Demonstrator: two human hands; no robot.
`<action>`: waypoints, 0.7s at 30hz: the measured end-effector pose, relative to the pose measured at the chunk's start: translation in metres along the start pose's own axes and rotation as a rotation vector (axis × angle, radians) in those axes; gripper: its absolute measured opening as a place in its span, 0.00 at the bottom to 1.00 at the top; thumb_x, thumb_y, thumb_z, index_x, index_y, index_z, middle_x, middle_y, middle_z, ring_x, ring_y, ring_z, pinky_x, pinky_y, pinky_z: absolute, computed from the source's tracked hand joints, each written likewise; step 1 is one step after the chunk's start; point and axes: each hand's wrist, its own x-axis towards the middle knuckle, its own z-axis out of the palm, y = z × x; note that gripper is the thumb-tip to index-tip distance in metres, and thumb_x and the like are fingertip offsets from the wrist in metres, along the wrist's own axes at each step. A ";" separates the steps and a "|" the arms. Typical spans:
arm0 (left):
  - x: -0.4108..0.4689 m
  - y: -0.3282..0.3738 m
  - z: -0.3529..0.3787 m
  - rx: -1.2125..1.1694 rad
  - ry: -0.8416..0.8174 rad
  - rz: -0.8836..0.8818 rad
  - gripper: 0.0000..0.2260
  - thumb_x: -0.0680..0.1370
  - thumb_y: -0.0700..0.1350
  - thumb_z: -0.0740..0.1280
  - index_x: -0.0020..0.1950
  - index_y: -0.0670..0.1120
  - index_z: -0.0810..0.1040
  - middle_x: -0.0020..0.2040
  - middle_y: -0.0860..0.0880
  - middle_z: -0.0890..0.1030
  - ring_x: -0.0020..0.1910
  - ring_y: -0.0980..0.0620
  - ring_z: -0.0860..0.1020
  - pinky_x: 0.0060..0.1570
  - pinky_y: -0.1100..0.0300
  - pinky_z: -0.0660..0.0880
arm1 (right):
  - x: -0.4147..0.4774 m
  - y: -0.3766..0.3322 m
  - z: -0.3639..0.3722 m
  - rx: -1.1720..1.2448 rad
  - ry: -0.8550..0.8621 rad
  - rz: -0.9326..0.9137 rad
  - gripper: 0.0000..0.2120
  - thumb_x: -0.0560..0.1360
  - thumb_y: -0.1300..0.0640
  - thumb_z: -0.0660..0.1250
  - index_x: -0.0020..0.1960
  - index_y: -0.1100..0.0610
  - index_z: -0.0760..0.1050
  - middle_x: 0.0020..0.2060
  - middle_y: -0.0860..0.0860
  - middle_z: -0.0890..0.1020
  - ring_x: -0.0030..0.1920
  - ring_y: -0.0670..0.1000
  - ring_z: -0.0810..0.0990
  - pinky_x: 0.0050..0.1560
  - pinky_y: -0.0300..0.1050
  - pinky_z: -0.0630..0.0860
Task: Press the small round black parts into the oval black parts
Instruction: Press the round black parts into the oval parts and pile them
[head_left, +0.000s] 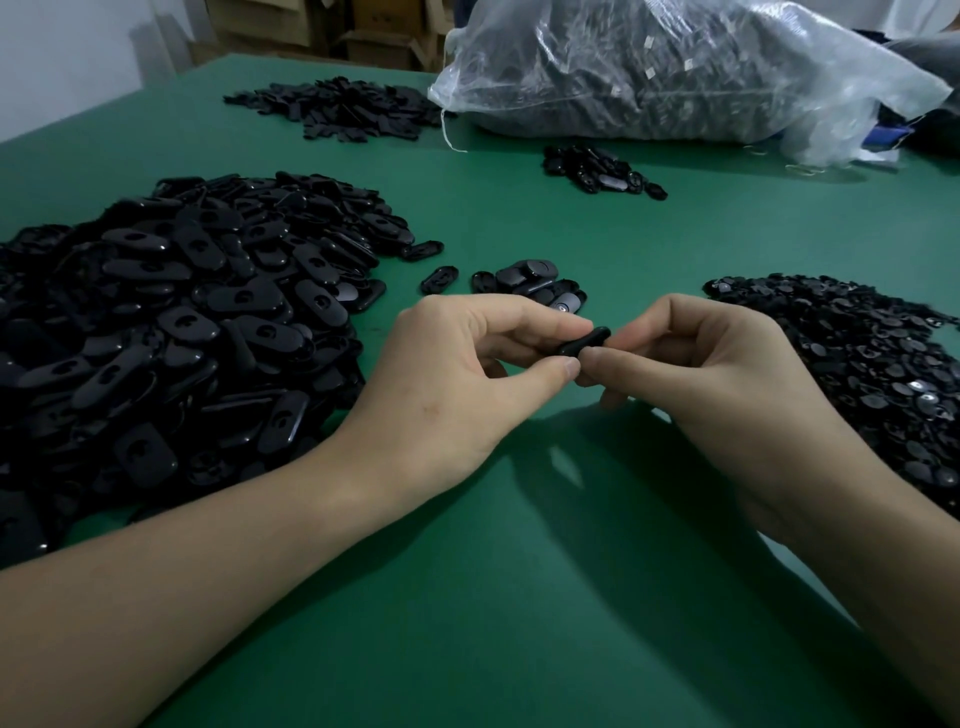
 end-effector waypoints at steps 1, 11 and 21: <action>0.000 0.000 0.000 -0.002 -0.004 0.003 0.12 0.76 0.40 0.76 0.55 0.54 0.86 0.46 0.61 0.87 0.47 0.62 0.85 0.52 0.57 0.82 | 0.000 0.000 0.000 0.005 0.003 0.012 0.10 0.68 0.57 0.79 0.42 0.58 0.78 0.36 0.56 0.87 0.34 0.50 0.83 0.39 0.35 0.77; 0.001 -0.001 -0.001 -0.061 -0.052 0.012 0.11 0.77 0.39 0.75 0.55 0.53 0.86 0.48 0.57 0.88 0.49 0.57 0.86 0.55 0.53 0.82 | 0.005 -0.006 -0.010 0.066 -0.122 0.068 0.19 0.56 0.49 0.81 0.43 0.55 0.80 0.35 0.57 0.85 0.33 0.49 0.81 0.36 0.32 0.74; -0.002 0.006 0.000 0.019 0.039 0.112 0.09 0.76 0.41 0.76 0.51 0.55 0.85 0.45 0.60 0.87 0.47 0.59 0.85 0.46 0.57 0.82 | 0.002 -0.005 -0.004 0.202 -0.194 0.077 0.13 0.61 0.53 0.79 0.42 0.55 0.80 0.33 0.54 0.82 0.33 0.48 0.80 0.38 0.34 0.73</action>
